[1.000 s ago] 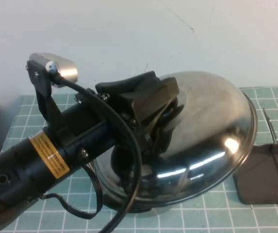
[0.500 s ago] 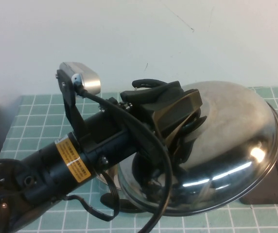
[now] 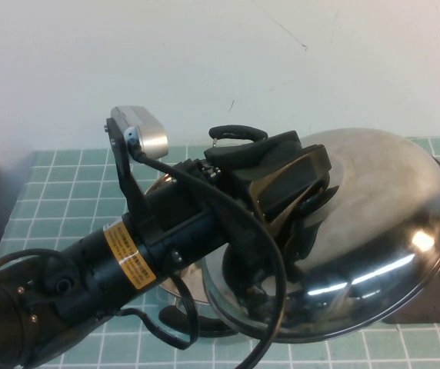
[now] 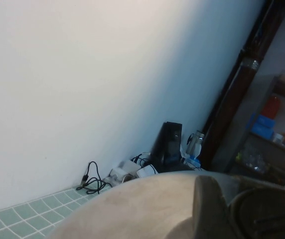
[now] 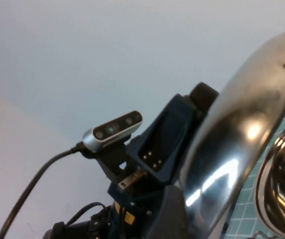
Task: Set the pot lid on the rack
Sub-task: Hand over the pot lid
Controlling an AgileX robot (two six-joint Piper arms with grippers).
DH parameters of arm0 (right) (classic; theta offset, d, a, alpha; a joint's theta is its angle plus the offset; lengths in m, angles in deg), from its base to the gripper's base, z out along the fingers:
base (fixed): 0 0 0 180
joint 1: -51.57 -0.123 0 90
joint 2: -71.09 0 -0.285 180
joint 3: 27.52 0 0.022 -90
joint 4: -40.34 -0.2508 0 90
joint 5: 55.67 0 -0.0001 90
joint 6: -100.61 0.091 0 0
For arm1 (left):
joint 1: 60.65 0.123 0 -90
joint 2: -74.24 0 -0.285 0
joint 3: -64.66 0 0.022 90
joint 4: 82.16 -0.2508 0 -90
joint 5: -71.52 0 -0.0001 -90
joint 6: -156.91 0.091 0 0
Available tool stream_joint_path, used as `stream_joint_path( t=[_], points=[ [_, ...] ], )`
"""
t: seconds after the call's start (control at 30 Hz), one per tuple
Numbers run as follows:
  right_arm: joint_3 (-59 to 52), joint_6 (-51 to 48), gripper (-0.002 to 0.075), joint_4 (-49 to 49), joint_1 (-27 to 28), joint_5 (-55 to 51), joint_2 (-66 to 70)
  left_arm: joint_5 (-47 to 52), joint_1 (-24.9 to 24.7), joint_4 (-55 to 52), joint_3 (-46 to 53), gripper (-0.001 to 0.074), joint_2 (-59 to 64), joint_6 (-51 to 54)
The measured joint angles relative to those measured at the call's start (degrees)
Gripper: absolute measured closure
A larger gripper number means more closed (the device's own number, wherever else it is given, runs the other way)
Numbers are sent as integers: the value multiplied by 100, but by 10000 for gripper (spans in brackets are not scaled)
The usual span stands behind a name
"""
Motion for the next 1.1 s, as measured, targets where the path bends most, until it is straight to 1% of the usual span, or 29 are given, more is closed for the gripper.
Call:
stream_joint_path(
  t=[0.13,0.4,0.6,0.67,0.73,0.77,0.93,1.0,1.1],
  points=[
    [460,-249,131,0,0,-191,607,-12,0,-25,0,417,0,13],
    [920,-439,127,0,0,-808,2073,-16,0,-113,0,417,0,13],
    [1567,-870,127,0,0,-1197,2982,-16,0,-141,0,417,0,13],
    [1744,-984,141,0,0,-1274,3207,-26,0,-141,0,417,0,49],
    [1897,-1093,181,0,0,-1375,3414,-26,0,-141,0,417,0,91],
    [1952,-1150,217,0,0,-1426,3483,-26,0,-141,0,417,0,140],
    [2042,-1190,481,-143,-81,-1512,3672,-5,0,-170,0,417,0,305],
    [2056,-1177,540,-197,-174,-1512,3681,58,0,-168,0,412,21,346],
    [2079,-1419,648,-155,-359,-1532,3681,47,0,-155,0,349,34,308]
  ],
)
